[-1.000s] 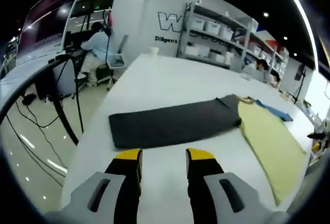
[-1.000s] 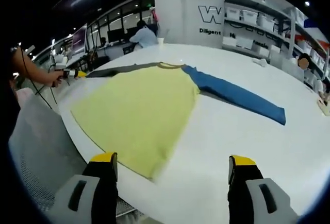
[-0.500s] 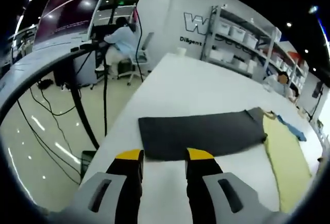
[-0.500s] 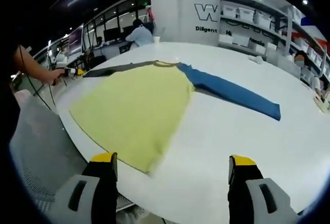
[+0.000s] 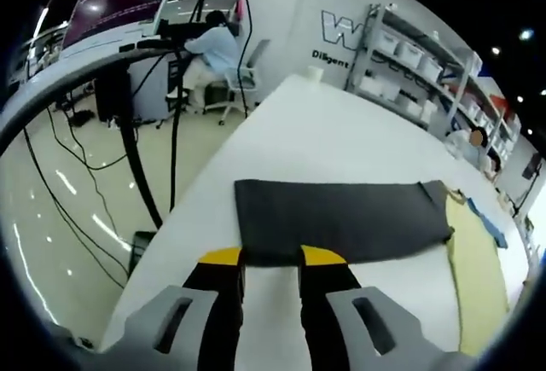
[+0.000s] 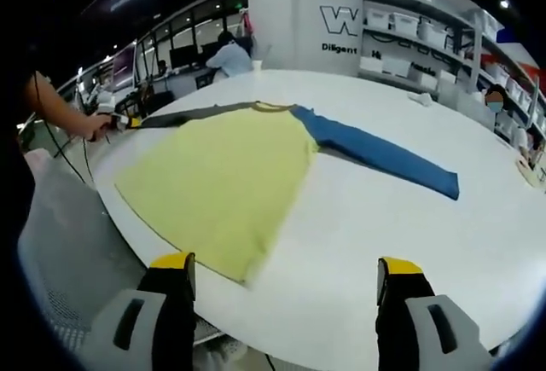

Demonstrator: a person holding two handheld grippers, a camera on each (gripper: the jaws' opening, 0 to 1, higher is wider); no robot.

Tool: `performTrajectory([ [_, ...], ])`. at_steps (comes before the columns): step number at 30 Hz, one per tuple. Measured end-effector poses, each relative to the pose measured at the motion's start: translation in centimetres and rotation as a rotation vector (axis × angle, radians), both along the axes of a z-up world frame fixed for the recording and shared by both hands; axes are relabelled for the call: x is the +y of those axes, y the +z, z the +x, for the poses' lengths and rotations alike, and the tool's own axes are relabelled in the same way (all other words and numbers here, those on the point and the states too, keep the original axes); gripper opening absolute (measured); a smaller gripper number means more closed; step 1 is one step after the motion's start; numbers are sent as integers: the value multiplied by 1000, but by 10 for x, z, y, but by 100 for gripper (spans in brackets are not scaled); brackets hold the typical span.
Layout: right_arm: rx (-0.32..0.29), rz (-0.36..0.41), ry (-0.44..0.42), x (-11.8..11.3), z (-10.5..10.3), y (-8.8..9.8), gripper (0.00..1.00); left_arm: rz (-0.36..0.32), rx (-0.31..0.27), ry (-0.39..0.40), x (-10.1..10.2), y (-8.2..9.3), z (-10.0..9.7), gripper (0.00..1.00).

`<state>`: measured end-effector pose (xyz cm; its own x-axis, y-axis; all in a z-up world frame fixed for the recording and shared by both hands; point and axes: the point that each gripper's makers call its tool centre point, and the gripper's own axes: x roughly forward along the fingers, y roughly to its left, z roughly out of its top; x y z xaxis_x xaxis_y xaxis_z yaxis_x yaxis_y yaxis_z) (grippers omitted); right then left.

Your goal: Fold the garment on the visible template until the final outline fits inside the template.

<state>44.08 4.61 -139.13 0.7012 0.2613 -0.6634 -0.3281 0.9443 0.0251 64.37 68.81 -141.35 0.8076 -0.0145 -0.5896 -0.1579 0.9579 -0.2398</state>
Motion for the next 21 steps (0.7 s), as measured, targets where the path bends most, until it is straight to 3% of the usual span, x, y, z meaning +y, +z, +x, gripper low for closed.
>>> performTrajectory([
  [5, 18, 8, -17, -3, -3, -5, 84, -5, 31, 14, 5, -3, 0, 4],
  [9, 27, 13, -12, 1, -3, -8, 84, -26, 53, 13, 8, -1, 0, 2],
  [21, 17, 11, 29, 13, 1, -7, 84, -34, -45, -46, -9, 28, 8, 1],
])
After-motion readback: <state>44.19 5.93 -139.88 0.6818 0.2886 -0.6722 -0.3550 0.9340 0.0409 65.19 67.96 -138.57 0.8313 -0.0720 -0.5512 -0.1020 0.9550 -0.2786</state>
